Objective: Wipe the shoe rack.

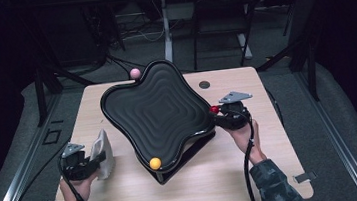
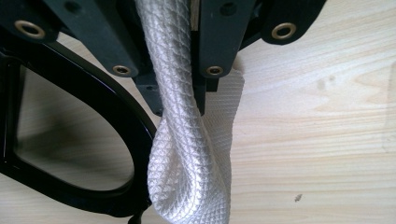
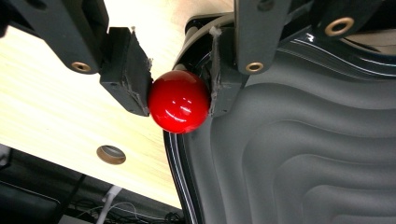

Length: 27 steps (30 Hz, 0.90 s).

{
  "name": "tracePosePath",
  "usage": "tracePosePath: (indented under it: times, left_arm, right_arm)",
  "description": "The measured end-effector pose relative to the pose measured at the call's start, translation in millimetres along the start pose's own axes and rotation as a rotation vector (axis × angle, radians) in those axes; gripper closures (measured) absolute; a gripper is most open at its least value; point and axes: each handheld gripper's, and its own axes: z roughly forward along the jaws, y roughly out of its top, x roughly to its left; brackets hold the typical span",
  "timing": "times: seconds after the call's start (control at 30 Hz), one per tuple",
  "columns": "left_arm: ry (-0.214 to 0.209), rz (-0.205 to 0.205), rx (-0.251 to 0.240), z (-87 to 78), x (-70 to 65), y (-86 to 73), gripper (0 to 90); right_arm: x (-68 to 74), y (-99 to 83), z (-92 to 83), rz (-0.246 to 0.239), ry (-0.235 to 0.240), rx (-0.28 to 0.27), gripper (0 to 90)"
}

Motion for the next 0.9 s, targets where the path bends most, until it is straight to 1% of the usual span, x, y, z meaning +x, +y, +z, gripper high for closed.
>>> tracePosePath:
  times: [0.13, 0.27, 0.37, 0.57, 0.7, 0.83, 0.9]
  left_arm:
    - [0.001, -0.003, 0.007, -0.9, 0.9, -0.5, 82.7]
    - [0.0, -0.009, 0.013, 0.1, 2.5, -0.2, 82.7]
    - [0.0, -0.009, 0.007, 0.7, 2.0, 0.9, 82.7]
    - [-0.002, 0.006, 0.006, 2.1, 0.3, 2.8, 82.8]
    - [-0.007, 0.01, 0.003, 2.5, -0.4, 4.1, 82.8]
    - [-0.013, 0.011, 0.001, 1.7, -0.2, 4.5, 82.7]
    - [-0.016, 0.013, 0.003, 1.5, 0.2, 4.3, 82.8]
  right_arm:
    - [-1.6, 0.4, 1.7, -0.005, -0.006, -0.003, 59.7]
    - [-4.5, 1.5, 5.2, 0.001, -0.003, -0.011, 59.8]
    - [-7.8, 2.2, 8.3, 0.005, 0.001, -0.019, 59.8]
    - [-13.0, 8.4, 16.0, 0.004, -0.004, -0.012, 59.8]
    - [-15.9, 14.0, 22.2, -0.005, -0.017, 0.001, 59.7]
    - [-17.1, 18.0, 27.2, 0.002, -0.033, 0.01, 59.5]
    - [-18.0, 19.8, 28.8, 0.003, -0.032, 0.015, 59.3]
